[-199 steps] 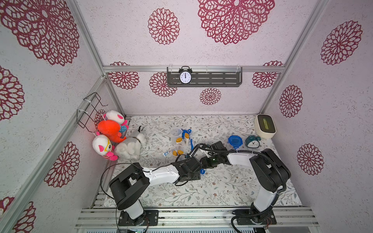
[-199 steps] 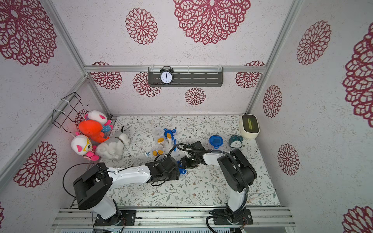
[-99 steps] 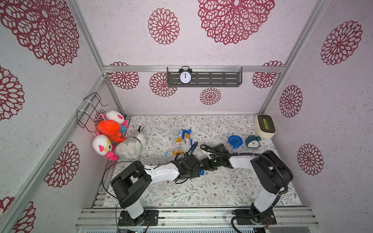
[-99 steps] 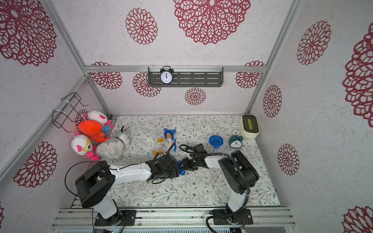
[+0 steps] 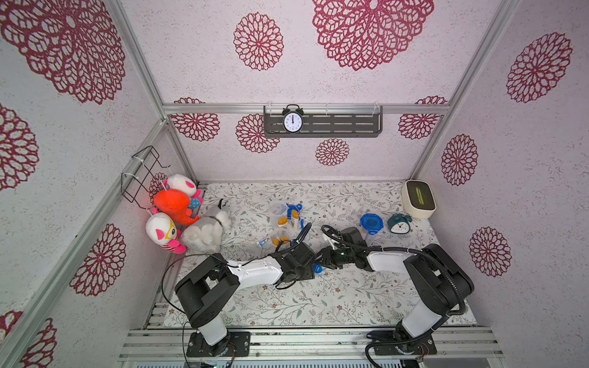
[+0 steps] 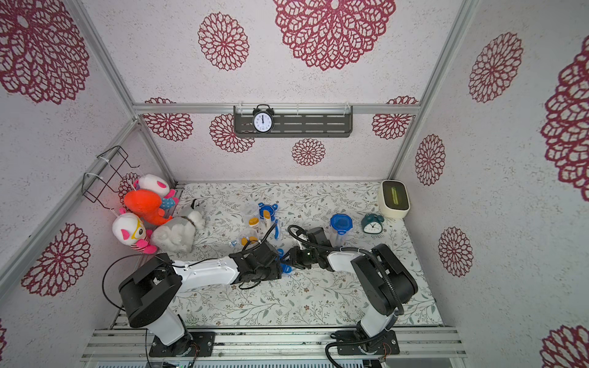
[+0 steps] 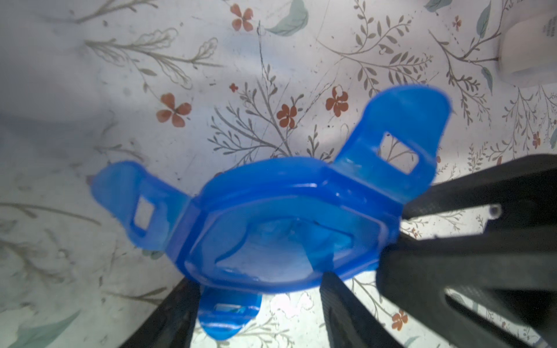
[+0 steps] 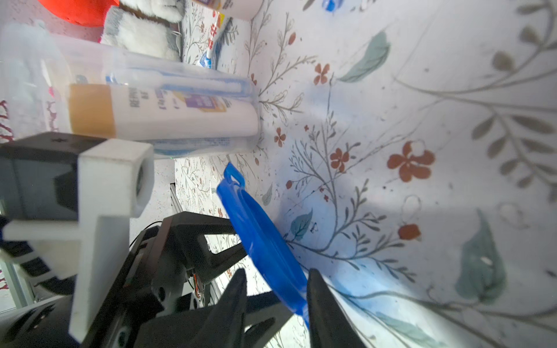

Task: Pack away toiletry kits
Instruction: Pick up the lid from the center of the board.

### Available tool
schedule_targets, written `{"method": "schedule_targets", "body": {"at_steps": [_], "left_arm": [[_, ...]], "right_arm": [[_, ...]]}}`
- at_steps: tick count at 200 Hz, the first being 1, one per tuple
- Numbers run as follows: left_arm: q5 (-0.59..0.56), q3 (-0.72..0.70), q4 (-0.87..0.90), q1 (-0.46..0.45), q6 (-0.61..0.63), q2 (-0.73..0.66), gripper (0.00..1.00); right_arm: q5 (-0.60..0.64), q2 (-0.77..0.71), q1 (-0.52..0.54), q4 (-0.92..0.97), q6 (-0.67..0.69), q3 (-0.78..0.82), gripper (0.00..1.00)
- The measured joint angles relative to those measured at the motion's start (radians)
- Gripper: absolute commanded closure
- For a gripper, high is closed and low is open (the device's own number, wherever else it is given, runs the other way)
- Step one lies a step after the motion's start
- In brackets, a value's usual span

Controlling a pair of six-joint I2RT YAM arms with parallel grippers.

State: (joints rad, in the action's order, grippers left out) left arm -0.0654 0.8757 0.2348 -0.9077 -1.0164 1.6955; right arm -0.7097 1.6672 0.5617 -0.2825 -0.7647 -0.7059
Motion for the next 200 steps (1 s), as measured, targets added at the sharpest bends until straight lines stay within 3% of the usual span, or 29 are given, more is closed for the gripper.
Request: {"method": "schedule_targets", "body": {"at_steps": [64, 133, 200], "left_arm": [[0.001, 0.0, 0.002, 0.0, 0.01, 0.0, 0.34], [-0.002, -0.008, 0.025, 0.001, 0.027, -0.018, 0.35], [-0.018, -0.008, 0.021, 0.004, 0.029, -0.04, 0.36]], "right_arm": [[0.02, 0.001, 0.006, 0.008, 0.018, -0.003, 0.73], [0.063, 0.019, 0.03, 0.103, 0.19, -0.032, 0.87], [0.056, -0.005, 0.049, 0.158, 0.224, -0.036, 1.0]]}}
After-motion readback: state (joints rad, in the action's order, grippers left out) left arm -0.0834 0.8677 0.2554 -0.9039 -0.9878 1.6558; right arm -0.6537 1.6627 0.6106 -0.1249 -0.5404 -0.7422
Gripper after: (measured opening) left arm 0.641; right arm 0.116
